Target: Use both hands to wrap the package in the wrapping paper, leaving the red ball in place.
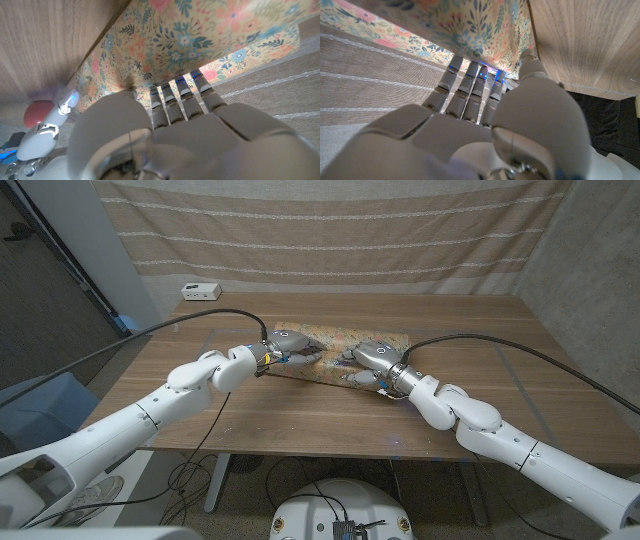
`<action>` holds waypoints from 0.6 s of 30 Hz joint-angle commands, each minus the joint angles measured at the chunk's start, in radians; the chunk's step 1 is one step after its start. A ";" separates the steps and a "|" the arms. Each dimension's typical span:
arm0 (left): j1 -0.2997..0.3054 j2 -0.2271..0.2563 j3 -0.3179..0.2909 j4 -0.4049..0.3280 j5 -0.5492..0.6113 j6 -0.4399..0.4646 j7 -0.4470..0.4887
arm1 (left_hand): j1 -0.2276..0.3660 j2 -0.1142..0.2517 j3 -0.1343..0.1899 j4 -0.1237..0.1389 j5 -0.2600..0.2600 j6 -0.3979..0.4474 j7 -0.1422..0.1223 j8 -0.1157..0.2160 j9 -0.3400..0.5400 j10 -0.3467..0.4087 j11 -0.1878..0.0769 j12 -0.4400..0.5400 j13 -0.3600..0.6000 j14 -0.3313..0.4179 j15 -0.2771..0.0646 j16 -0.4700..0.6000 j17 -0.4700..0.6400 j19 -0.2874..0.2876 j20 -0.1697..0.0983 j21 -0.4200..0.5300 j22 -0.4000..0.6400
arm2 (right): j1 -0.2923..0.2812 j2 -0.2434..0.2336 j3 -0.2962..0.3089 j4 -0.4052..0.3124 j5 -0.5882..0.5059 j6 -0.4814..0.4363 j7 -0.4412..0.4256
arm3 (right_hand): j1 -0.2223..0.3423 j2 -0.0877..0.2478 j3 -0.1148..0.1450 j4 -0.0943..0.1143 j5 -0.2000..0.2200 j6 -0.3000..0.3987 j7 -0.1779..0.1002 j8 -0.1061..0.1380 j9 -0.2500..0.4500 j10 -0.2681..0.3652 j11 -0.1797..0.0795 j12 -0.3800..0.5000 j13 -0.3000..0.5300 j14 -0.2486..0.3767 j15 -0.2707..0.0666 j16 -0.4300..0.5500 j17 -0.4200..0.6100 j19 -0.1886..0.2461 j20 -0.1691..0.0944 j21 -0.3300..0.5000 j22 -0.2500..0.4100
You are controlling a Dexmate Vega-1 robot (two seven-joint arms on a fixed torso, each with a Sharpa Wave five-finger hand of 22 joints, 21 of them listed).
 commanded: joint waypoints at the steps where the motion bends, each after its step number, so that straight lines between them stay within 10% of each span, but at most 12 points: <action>1: 0.014 0.027 -0.029 -0.051 -0.041 -0.008 0.007 | -0.001 0.013 -0.180 -0.176 -0.001 -0.017 -0.004 -0.004 -0.001 -0.018 0.000 -0.006 0.002 -0.021 -0.027 -0.011 0.001 -0.026 0.015 -0.010 -0.002 | 0.028 0.014 -0.044 0.055 -0.022 -0.007 0.004 | 0.049 0.023 0.014 -0.019 0.013 0.034 -0.013 0.017 0.002 0.032 -0.015 0.013 0.006 0.034 -0.103 0.029 0.025 0.000 -0.009 0.003 0.002; 18: 0.109 0.116 -0.078 -0.229 0.099 0.033 0.029 | -0.033 -0.050 -0.228 -0.183 -0.014 -0.132 -0.038 -0.008 -0.007 -0.138 0.003 -0.031 -0.002 -0.116 -0.005 -0.019 -0.001 -0.063 0.043 -0.033 -0.011 | 0.085 0.014 -0.071 0.100 0.000 0.032 0.045 | 0.056 0.035 0.013 -0.013 0.013 0.063 0.000 0.019 0.000 0.067 -0.005 0.021 0.006 0.080 -0.116 0.047 0.032 0.022 -0.017 0.015 0.002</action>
